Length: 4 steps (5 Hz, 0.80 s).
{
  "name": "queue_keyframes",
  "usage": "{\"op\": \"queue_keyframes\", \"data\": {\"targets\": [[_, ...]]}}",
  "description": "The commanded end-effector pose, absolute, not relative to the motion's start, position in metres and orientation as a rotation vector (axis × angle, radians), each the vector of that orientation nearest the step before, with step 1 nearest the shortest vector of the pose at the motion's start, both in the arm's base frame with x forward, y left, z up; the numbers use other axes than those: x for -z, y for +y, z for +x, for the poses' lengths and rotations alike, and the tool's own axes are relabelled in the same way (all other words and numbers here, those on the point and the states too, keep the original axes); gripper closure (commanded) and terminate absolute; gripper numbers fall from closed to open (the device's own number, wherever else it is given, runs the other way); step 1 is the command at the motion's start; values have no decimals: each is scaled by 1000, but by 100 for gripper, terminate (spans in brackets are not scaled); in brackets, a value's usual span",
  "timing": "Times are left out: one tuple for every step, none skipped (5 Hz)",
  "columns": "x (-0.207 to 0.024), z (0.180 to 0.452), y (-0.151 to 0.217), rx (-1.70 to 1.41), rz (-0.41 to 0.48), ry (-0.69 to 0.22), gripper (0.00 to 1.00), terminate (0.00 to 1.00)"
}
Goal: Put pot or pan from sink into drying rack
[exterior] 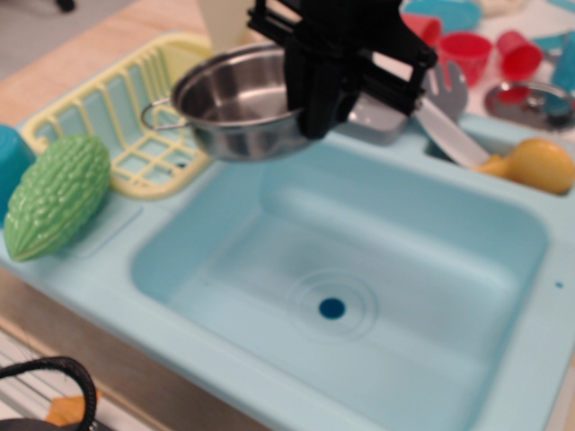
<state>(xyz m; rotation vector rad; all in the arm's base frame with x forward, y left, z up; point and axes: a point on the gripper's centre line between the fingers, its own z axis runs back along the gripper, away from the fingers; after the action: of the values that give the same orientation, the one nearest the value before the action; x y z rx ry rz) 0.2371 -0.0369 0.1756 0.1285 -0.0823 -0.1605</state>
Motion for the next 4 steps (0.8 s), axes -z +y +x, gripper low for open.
{"op": "queue_keyframes", "data": {"targets": [[-188,242,-10,115,130,-129,100,0],[-190,244,8,108,132,-132,100,0],[-188,248,27,93,122,-119,100,0],[-182,250,51,89,103,-90,100,0]]}}
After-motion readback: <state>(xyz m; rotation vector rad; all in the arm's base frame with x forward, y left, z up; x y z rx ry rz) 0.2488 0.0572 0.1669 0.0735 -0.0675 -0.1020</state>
